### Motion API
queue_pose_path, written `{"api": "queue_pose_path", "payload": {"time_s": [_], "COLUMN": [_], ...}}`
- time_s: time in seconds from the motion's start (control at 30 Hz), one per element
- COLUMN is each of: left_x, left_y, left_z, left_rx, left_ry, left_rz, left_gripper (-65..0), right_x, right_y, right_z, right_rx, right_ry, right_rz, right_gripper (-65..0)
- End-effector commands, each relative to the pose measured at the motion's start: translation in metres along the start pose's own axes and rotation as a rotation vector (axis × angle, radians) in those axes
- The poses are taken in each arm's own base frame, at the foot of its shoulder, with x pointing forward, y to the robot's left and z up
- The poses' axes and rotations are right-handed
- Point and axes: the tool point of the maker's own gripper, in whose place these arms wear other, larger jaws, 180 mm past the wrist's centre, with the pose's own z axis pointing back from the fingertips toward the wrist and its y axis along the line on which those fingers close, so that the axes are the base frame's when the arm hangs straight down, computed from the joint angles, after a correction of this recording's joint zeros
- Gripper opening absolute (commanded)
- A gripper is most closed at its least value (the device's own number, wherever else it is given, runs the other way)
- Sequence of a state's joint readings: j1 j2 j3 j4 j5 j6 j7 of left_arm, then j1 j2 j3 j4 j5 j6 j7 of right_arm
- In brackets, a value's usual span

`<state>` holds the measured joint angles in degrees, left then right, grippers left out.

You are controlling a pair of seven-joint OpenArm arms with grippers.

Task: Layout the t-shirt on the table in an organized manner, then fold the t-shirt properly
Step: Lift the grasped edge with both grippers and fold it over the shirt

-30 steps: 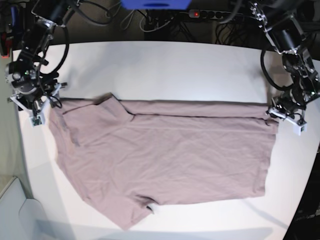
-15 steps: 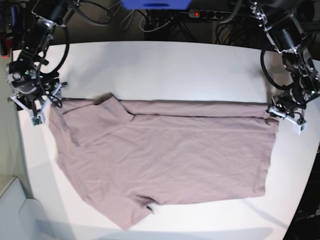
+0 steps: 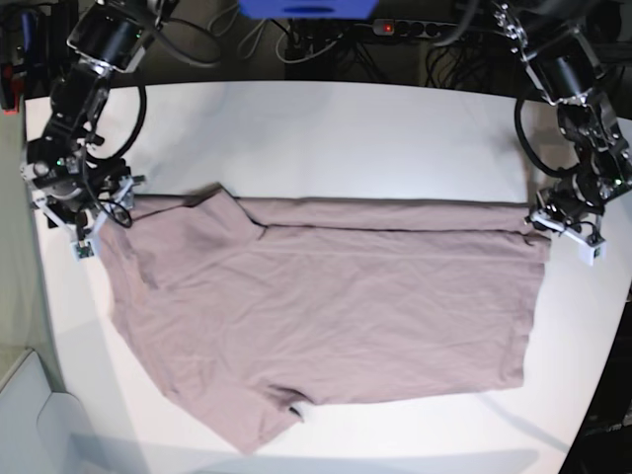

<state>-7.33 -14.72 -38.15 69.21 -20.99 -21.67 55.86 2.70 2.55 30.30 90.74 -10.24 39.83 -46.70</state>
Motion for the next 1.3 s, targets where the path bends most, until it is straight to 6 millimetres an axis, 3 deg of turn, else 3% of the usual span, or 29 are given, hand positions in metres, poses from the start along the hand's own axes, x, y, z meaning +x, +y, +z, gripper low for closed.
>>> {"api": "queue_pose_path", "payload": {"time_s": [0.0,0.13,0.4,0.47,0.73,0.87,1.0,1.27], "left_x": [0.020,0.021,0.021,0.021,0.021,0.021,0.022,0.019], "left_y": [0.002,0.003,0.003,0.003,0.004,0.004,0.003,0.010], "left_z": [0.006,0.006,0.006,0.006,0.006,0.006,0.008,0.015], "left_rx": [0.002,0.003,0.005,0.005,0.005,0.005,0.006,0.023], "left_ry": [-0.050,-0.053,-0.056,-0.056,-0.056,-0.052,-0.054,-0.050], "left_rz": [-0.012,-0.012,-0.012,-0.012,-0.011,-0.011,-0.015,-0.035], "left_gripper": [-64.8,-64.8,-64.8,-64.8,-64.8,-64.8,-64.8,-64.8], "right_x": [0.013,0.015,0.019,0.019,-0.007,-0.010,-0.012,-0.015], "right_y": [-0.008,-0.007,-0.007,-0.007,-0.002,-0.002,-0.003,-0.016], "right_z": [0.003,0.002,0.001,0.001,-0.015,-0.016,-0.015,-0.012], "right_rx": [-0.016,-0.013,-0.013,-0.013,0.032,0.033,0.029,0.004], "right_ry": [-0.036,-0.039,-0.047,-0.047,0.033,0.038,0.048,0.059], "right_rz": [0.008,0.009,0.007,0.007,-0.010,-0.010,-0.007,0.007], "right_gripper": [-21.0,-23.5,-48.4,-51.9,-54.2,-54.6,-65.0,-65.0]}}
